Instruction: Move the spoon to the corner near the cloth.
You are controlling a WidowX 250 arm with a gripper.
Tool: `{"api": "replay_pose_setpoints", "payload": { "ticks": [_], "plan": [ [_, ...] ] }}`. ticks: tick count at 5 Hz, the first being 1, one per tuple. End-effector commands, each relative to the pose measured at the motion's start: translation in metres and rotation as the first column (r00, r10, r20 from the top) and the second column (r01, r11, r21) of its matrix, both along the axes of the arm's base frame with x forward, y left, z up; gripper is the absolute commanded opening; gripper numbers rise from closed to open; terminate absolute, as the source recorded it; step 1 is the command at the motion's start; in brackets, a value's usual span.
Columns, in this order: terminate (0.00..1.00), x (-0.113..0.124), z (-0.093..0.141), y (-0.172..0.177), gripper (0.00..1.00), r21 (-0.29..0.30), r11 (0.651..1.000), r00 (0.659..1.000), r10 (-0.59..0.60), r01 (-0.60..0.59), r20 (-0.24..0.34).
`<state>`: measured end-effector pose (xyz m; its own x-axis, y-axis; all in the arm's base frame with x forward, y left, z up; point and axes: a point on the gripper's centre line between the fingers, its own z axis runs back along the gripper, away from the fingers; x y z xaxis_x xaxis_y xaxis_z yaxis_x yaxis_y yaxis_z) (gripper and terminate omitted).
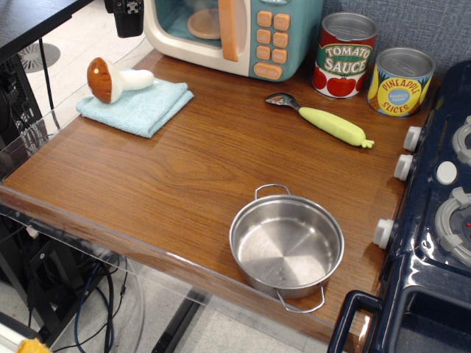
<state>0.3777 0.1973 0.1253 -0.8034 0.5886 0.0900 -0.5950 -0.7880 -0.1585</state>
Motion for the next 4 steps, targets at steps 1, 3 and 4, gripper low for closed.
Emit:
{"api": "replay_pose_setpoints", "payload": {
  "ticks": [1,3,4],
  "plan": [
    [0.00,0.000,0.000,0.000,1.00,0.000,1.000,1.000,0.000,0.000,0.000],
    [0.00,0.003,0.004,-0.050,1.00,0.008,0.976,0.976,-0.217,0.217,-0.006],
    [0.00,0.001,0.004,-0.080,1.00,0.010,0.924,0.924,-0.381,0.381,0.014]
  ]
}}
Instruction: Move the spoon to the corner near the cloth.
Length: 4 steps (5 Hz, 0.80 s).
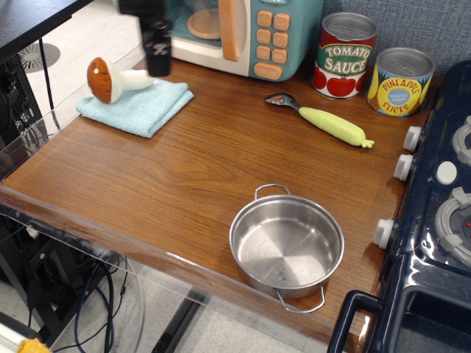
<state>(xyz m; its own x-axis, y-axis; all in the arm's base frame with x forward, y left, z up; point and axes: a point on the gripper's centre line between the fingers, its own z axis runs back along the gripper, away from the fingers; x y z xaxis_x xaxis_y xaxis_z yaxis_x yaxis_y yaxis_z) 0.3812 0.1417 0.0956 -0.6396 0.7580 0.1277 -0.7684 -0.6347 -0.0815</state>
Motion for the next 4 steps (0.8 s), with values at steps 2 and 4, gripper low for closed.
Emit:
{"api": "replay_pose_setpoints", "payload": {
  "ticks": [2,4],
  "plan": [
    [0.00,0.004,0.026,-0.079,1.00,0.011,0.858,0.852,-0.512,0.514,0.111],
    [0.00,0.024,0.003,-0.125,1.00,0.023,0.693,0.687,-0.718,0.720,0.109]
  ]
}}
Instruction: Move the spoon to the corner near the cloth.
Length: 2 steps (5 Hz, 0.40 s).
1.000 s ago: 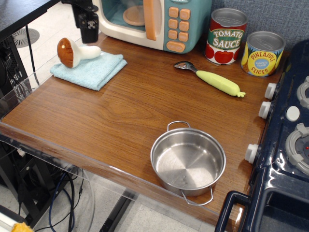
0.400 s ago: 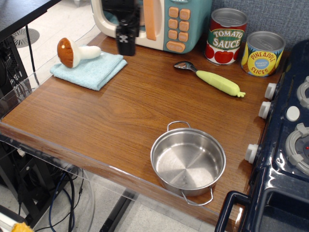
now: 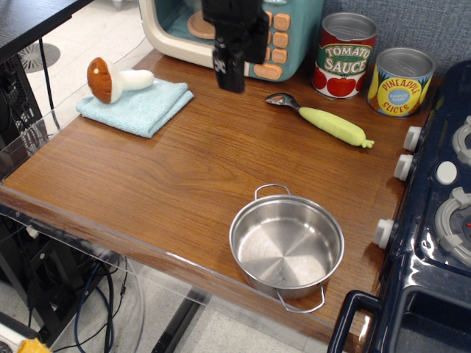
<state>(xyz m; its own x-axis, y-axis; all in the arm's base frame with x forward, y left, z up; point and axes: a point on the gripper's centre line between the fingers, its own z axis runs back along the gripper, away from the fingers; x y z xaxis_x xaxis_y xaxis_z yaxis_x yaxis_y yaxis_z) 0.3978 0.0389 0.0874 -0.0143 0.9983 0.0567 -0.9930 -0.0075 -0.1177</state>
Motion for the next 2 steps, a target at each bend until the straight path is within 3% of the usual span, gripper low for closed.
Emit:
{"api": "replay_pose_setpoints", "payload": {
  "ticks": [1,2],
  "plan": [
    [0.00,0.015,0.000,-0.041,1.00,0.024,0.984,0.982,-0.180,0.179,0.057],
    [0.00,0.024,-0.014,-0.058,1.00,0.016,0.975,0.974,-0.224,0.223,0.043]
  ]
}}
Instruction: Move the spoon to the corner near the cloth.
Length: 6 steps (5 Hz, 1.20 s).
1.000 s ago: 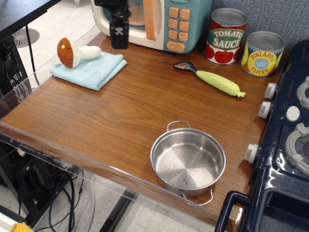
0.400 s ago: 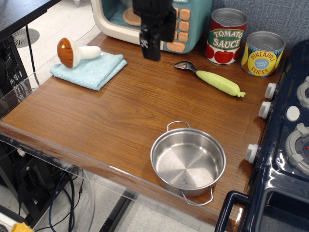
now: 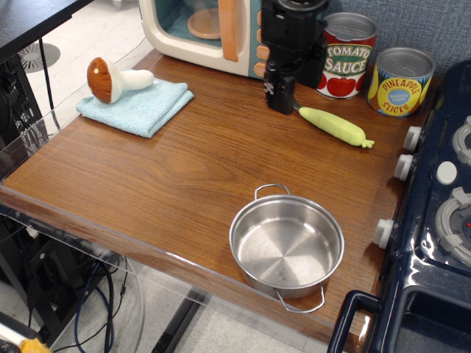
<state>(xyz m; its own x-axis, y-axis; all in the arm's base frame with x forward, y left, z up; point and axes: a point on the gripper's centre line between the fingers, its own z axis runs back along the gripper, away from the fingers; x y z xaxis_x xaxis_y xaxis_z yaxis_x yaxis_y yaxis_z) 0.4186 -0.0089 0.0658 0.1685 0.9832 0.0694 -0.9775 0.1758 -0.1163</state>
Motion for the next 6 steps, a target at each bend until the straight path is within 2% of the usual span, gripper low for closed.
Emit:
{"api": "replay_pose_setpoints", "payload": {
  "ticks": [1,2,3,4,6],
  "plan": [
    [0.00,0.014,-0.007,-0.020,1.00,-0.007,0.998,0.998,-0.065,0.065,0.010],
    [0.00,0.019,-0.020,-0.024,1.00,-0.016,0.997,0.997,-0.080,0.080,-0.011],
    [0.00,0.023,-0.024,-0.026,1.00,-0.022,0.995,0.995,-0.096,0.096,-0.007],
    [0.00,0.026,-0.029,-0.023,0.00,-0.024,0.997,0.997,-0.077,0.077,0.001],
    [0.00,0.026,-0.023,-0.015,0.00,-0.030,0.999,1.000,-0.021,0.021,0.001]
  ]
}}
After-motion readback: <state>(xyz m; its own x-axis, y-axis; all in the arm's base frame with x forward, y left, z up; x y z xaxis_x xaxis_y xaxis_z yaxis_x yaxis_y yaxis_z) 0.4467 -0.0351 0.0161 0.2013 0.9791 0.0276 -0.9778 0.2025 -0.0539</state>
